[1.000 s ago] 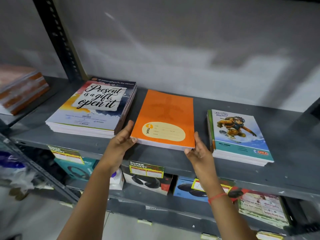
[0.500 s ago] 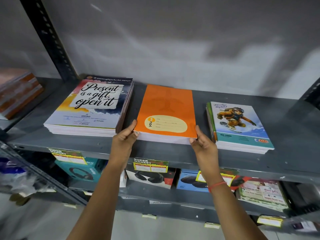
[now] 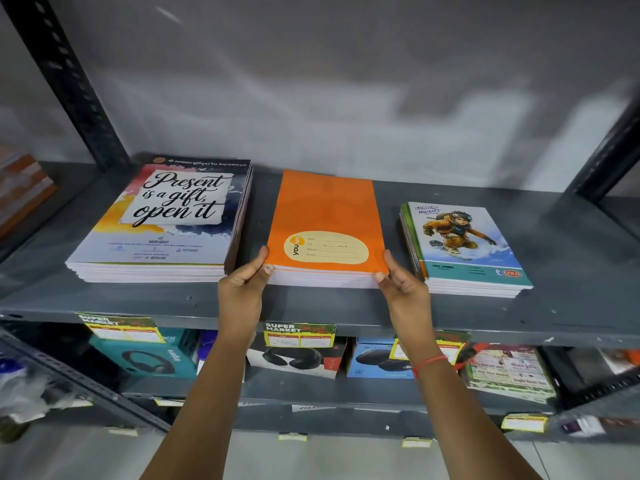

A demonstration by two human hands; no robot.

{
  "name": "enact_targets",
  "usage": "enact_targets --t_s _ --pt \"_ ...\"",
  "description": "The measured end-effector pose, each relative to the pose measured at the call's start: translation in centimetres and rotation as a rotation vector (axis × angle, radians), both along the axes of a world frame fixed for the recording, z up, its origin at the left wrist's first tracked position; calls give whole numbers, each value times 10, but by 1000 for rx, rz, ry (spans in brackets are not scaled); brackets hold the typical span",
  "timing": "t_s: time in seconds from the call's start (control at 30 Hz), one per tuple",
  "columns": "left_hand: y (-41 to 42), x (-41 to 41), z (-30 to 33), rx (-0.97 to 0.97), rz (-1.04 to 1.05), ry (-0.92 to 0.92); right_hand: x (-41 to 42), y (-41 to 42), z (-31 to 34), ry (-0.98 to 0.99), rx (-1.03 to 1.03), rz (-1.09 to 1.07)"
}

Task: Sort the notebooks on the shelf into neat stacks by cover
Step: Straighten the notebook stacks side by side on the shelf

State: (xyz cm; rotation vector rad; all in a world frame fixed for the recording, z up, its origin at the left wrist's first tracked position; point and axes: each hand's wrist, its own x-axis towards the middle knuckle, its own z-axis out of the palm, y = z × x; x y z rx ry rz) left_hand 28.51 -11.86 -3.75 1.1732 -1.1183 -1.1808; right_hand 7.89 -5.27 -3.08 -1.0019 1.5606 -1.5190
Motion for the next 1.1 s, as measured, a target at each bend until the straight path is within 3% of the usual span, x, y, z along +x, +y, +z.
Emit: enact_targets --t_s 0.4,1.1 --pt "2 2 0 -28 -11 61 4 1 6 -63 14 -69" --pt "9 -6 4 -40 131 -95 1 1 -5 13 -8 -72"
